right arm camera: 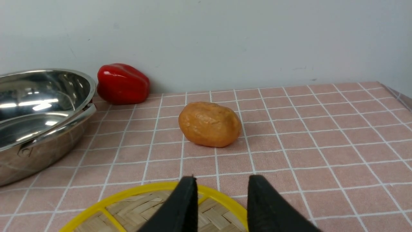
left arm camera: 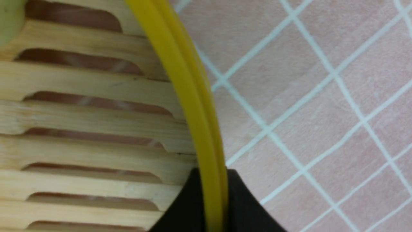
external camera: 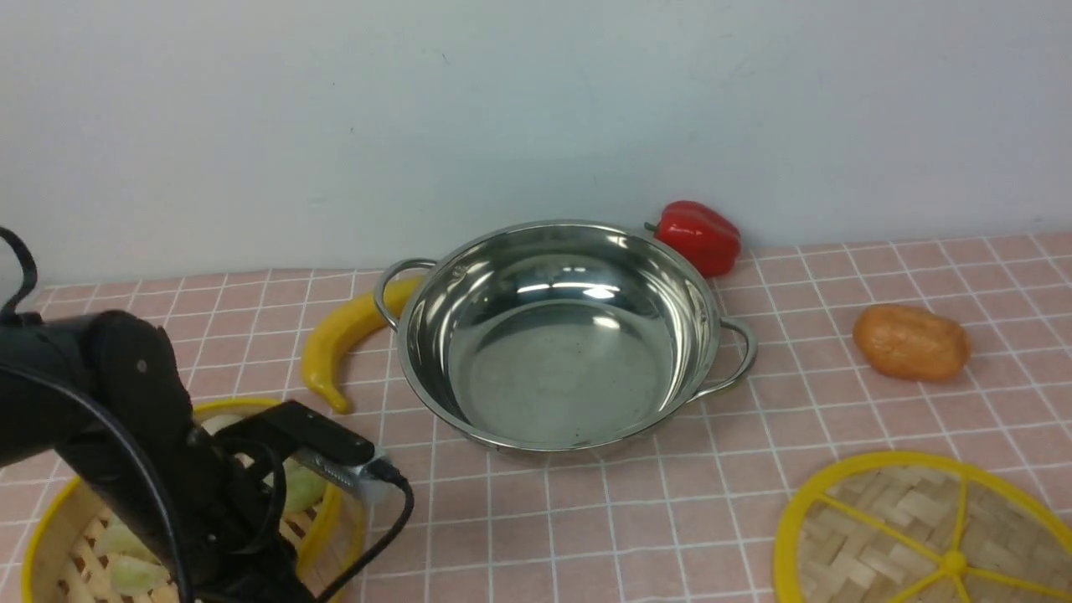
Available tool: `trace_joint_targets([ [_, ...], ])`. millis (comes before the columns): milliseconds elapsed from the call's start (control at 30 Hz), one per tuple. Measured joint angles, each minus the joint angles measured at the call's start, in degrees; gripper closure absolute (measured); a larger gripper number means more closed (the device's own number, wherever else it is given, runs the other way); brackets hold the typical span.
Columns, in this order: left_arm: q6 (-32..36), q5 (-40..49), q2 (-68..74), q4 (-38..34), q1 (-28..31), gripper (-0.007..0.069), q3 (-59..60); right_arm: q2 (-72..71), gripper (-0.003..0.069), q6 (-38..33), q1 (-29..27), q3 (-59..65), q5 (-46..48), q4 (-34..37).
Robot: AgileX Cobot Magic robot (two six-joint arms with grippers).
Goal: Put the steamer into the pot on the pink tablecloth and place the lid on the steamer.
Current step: 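Grasp the rim of the steamer basket holding the buns with the left gripper, then place the bamboo steamer basket with dumplings into the steel pot with the left gripper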
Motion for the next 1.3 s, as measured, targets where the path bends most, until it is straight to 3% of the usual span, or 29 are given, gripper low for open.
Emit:
trace_joint_targets([
  [100,-3.15,4.48,-1.87,2.91,0.05,0.0595,-5.43,0.0,0.0417,0.0,0.0,0.0,0.0,0.0],
  [300,-1.6,10.94,-3.25,4.38,-0.23,0.0596,-17.4,0.0,0.0417,0.0,0.0,0.0,0.0,0.0],
  [533,4.38,12.22,-2.48,6.48,-7.96,0.0596,-28.45,0.0,0.0417,0.0,0.0,0.0,0.0,0.0],
  [700,16.01,5.47,3.24,7.74,-18.42,0.0596,-34.34,0.0,0.0417,0.0,0.0,0.0,0.0,0.0],
  [900,24.95,-3.21,10.64,8.93,-23.55,0.0596,-35.11,0.0,0.0417,0.0,0.0,0.0,0.0,0.0],
  [1300,25.17,-11.76,21.9,10.05,-23.71,0.0596,-35.11,0.0,0.0417,0.0,0.0,0.0,0.0,0.0],
])
